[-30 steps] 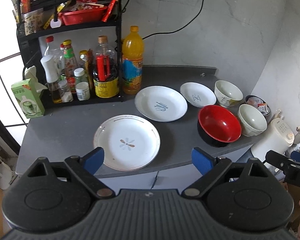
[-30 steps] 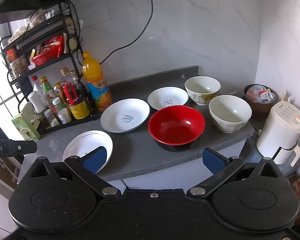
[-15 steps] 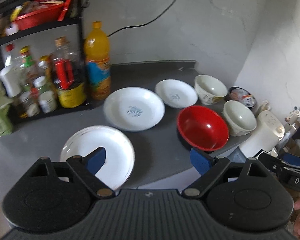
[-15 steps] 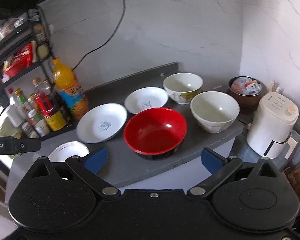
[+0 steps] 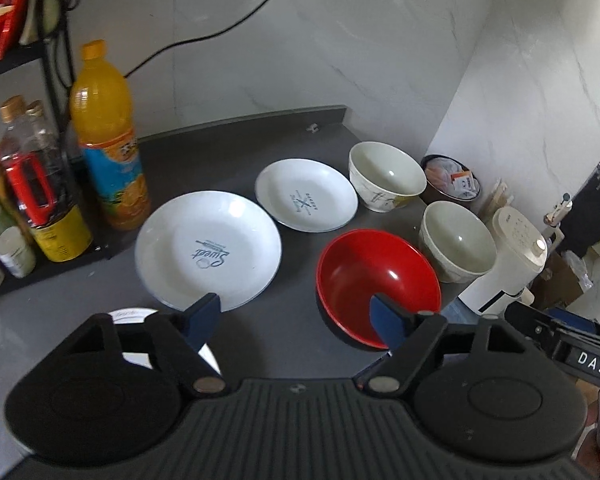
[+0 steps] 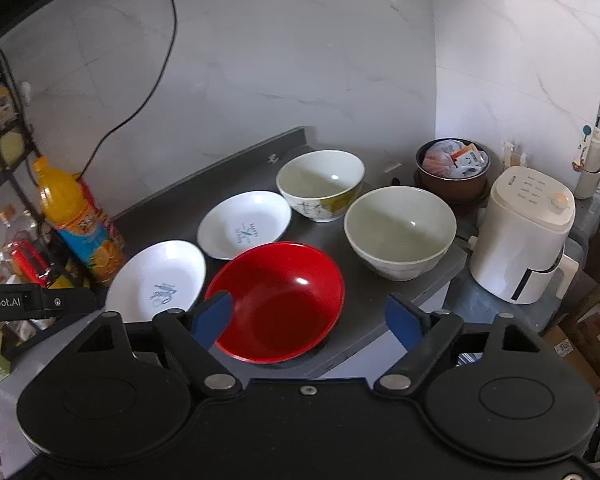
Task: Organize plates and bowls
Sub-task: 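Move the right tool toward the large plain white bowl, then grasp the rim of the large white bowl with the right tool and lift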
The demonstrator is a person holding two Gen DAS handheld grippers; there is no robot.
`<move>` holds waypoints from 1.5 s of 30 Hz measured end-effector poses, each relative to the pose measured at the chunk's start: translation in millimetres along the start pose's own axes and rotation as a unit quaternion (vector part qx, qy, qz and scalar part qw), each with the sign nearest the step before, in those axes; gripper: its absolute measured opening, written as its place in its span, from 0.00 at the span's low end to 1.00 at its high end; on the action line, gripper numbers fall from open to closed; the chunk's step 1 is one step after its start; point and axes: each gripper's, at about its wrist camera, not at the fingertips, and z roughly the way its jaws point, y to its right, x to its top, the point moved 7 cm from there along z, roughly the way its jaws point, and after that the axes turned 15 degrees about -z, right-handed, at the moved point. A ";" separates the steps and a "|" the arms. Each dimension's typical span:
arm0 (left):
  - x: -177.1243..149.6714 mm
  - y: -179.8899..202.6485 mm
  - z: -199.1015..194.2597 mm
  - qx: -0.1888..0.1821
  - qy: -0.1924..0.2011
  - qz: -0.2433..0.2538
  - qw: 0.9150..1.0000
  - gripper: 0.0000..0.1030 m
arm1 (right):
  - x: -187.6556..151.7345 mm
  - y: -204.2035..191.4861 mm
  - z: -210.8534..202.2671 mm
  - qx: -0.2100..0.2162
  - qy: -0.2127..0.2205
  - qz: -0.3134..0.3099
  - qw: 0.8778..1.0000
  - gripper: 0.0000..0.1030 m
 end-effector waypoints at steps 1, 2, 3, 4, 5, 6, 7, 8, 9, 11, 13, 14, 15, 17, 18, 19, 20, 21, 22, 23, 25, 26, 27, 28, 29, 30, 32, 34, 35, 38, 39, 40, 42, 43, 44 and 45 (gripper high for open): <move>2.3 0.9 3.2 -0.002 -0.003 0.000 1.000 0.74 | 0.6 1.8 3.3 -0.001 -0.002 0.003 1.000 0.77; 4.5 3.5 7.0 -0.004 -0.004 0.001 1.000 0.73 | 0.8 3.8 6.8 0.000 -0.003 0.007 1.000 0.74; 6.3 5.5 10.3 -0.005 -0.006 0.002 1.000 0.72 | 1.0 6.5 10.4 0.001 -0.005 0.011 1.000 0.71; 8.6 8.7 14.2 -0.007 -0.008 0.002 1.000 0.72 | 1.8 8.6 13.5 0.000 -0.006 0.014 1.000 0.70; 9.9 11.2 17.7 -0.010 -0.010 0.002 1.000 0.71 | 2.7 11.9 17.3 -0.001 -0.009 0.017 1.000 0.69; 11.2 14.9 21.6 -0.012 -0.012 0.004 1.000 0.69 | 3.7 14.5 20.3 -0.002 -0.010 0.019 1.000 0.69; 12.6 19.0 25.8 -0.014 -0.014 0.006 1.000 0.68 | 4.9 19.0 23.7 -0.005 -0.011 0.021 1.000 0.69; 14.3 23.3 29.7 -0.015 -0.017 0.006 1.000 0.66 | 6.6 22.3 27.1 -0.006 -0.012 0.022 1.000 0.68; 15.9 27.9 34.1 -0.017 -0.019 0.005 1.000 0.64 | 8.1 27.0 30.2 -0.007 -0.013 0.023 1.000 0.68; 18.5 36.8 41.2 -0.021 -0.020 0.001 1.000 0.61 | 11.4 38.2 37.8 -0.007 -0.012 0.025 1.000 0.68; 21.3 48.9 50.8 -0.022 -0.020 0.003 1.000 0.60 | 14.5 51.4 46.8 -0.007 -0.014 0.028 0.999 0.67; 22.4 55.5 55.3 -0.023 -0.018 0.005 1.000 0.60 | 15.9 56.1 50.3 -0.005 -0.014 0.029 0.999 0.65; 23.6 61.7 60.0 -0.021 -0.017 0.005 1.000 0.60 | 17.7 62.9 54.8 -0.003 -0.015 0.030 0.999 0.64; 25.4 75.0 69.8 -0.016 -0.016 0.001 1.000 0.60 | 20.3 75.2 64.1 -0.002 -0.018 0.028 0.999 0.64; 26.0 81.8 75.2 -0.013 -0.017 0.000 1.000 0.60 | 21.1 81.3 68.6 0.000 -0.020 0.026 0.999 0.63; 26.2 88.7 81.2 -0.009 -0.019 0.000 1.000 0.60 | 21.7 87.1 74.4 0.002 -0.024 0.030 0.999 0.62; 26.0 94.3 86.3 -0.007 -0.022 -0.001 1.000 0.60 | 22.2 93.4 80.6 0.007 -0.027 0.031 0.999 0.59; 25.7 101.3 93.2 -0.004 -0.026 -0.002 1.000 0.57 | 22.6 99.2 86.5 0.010 -0.030 0.033 0.999 0.56; 25.6 106.3 99.6 -0.002 -0.030 -0.004 1.000 0.56 | 22.7 104.9 92.1 0.013 -0.034 0.036 0.999 0.55; 25.3 111.5 105.7 0.001 -0.035 -0.005 0.999 0.55 | 22.6 110.8 97.7 0.015 -0.036 0.037 0.999 0.55; 24.0 122.9 118.1 0.006 -0.041 -0.007 0.999 0.54 | 22.3 121.7 108.7 0.019 -0.043 0.036 0.998 0.55; 22.9 128.7 124.0 0.008 -0.045 -0.008 0.999 0.53 | 21.8 126.2 112.7 0.022 -0.046 0.036 0.998 0.55; 21.5 133.9 129.9 0.008 -0.050 -0.011 0.999 0.53 | 22.0 131.6 117.4 0.025 -0.050 0.036 0.998 0.54; 20.6 137.8 134.9 0.009 -0.055 -0.014 0.998 0.52 | 21.9 136.1 121.7 0.027 -0.051 0.033 0.998 0.53; 19.5 142.8 140.4 0.009 -0.058 -0.015 0.998 0.52 | 21.4 141.7 126.6 0.031 -0.055 0.033 0.997 0.51; 18.7 147.6 146.4 0.011 -0.062 -0.017 0.998 0.49 | 20.5 146.6 131.1 0.035 -0.059 0.034 0.997 0.48; 17.8 155.8 157.7 0.013 -0.071 -0.021 0.997 0.45 | 18.4 155.9 140.2 0.044 -0.068 0.038 0.996 0.46; 16.0 163.3 167.6 0.014 -0.080 -0.026 0.996 0.43 | 15.9 163.4 149.7 0.051 -0.078 0.037 0.995 0.42; 15.3 166.8 173.2 0.014 -0.086 -0.028 0.996 0.41 | 14.8 166.3 154.3 0.053 -0.084 0.035 0.994 0.38; 14.1 176.3 188.4 0.018 -0.098 -0.035 0.994 0.38 | 12.6 174.3 166.6 0.065 -0.096 0.029 0.993 0.37; 14.0 179.9 193.1 0.020 -0.098 -0.033 0.994 0.38 | 12.5 176.9 170.2 0.068 -0.098 0.026 0.992 0.37; 13.2 182.6 196.8 0.021 -0.099 -0.032 0.994 0.38 | 11.4 180.0 173.8 0.069 -0.103 0.027 0.992 0.37; 13.3 186.5 205.6 0.026 -0.104 -0.035 0.994 0.32 | 8.7 187.5 180.4 0.083 -0.114 0.052 0.989 0.35; 13.3 188.5 209.8 0.027 -0.107 -0.038 0.993 0.32 | 7.2 190.4 183.9 0.088 -0.120 0.060 0.987 0.34; 13.1 190.8 213.9 0.026 -0.109 -0.039 0.993 0.30 | 6.2 192.5 186.9 0.085 -0.125 0.057 0.987 0.32; 12.6 192.7 217.8 0.027 -0.111 -0.040 0.993 0.28 | 5.3 194.1 189.3 0.081 -0.129 0.053 0.987 0.32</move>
